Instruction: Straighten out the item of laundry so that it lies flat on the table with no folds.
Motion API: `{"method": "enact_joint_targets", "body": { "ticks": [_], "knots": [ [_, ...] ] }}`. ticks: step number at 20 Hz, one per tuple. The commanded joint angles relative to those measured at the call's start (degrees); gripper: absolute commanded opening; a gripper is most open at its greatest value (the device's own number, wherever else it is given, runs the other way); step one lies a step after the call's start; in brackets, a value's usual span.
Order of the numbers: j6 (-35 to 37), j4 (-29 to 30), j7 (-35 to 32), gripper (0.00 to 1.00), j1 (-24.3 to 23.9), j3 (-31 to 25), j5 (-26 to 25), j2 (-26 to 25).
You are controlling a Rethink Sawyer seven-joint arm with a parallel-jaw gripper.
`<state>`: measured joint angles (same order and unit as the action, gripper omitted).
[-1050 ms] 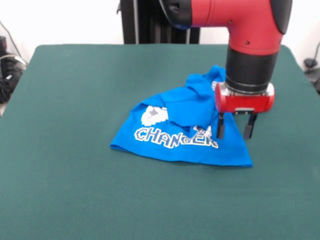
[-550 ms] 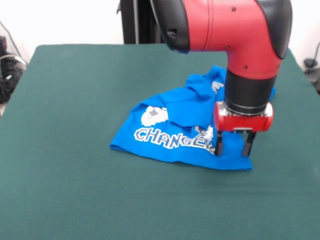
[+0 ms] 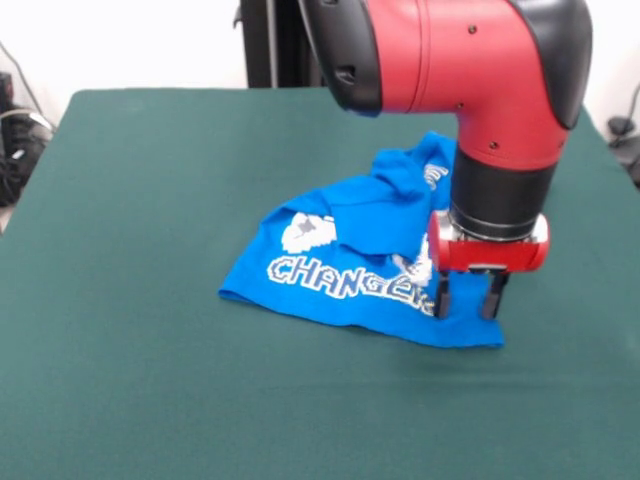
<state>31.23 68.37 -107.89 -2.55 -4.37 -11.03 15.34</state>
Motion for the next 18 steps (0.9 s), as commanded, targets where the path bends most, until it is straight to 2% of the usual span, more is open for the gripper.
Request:
{"method": "enact_joint_targets", "body": {
  "ticks": [1,4,18],
  "knots": [
    [-1.1,-1.2,-4.7,0.00,1.0,-3.5,0.5,-5.1],
    [1.0,-1.6,-4.8,0.00,1.3,-3.2,0.9,-5.2],
    [2.0,-0.6,-5.5,0.00,2.0,-3.6,1.6,-4.2]
  ]
}}
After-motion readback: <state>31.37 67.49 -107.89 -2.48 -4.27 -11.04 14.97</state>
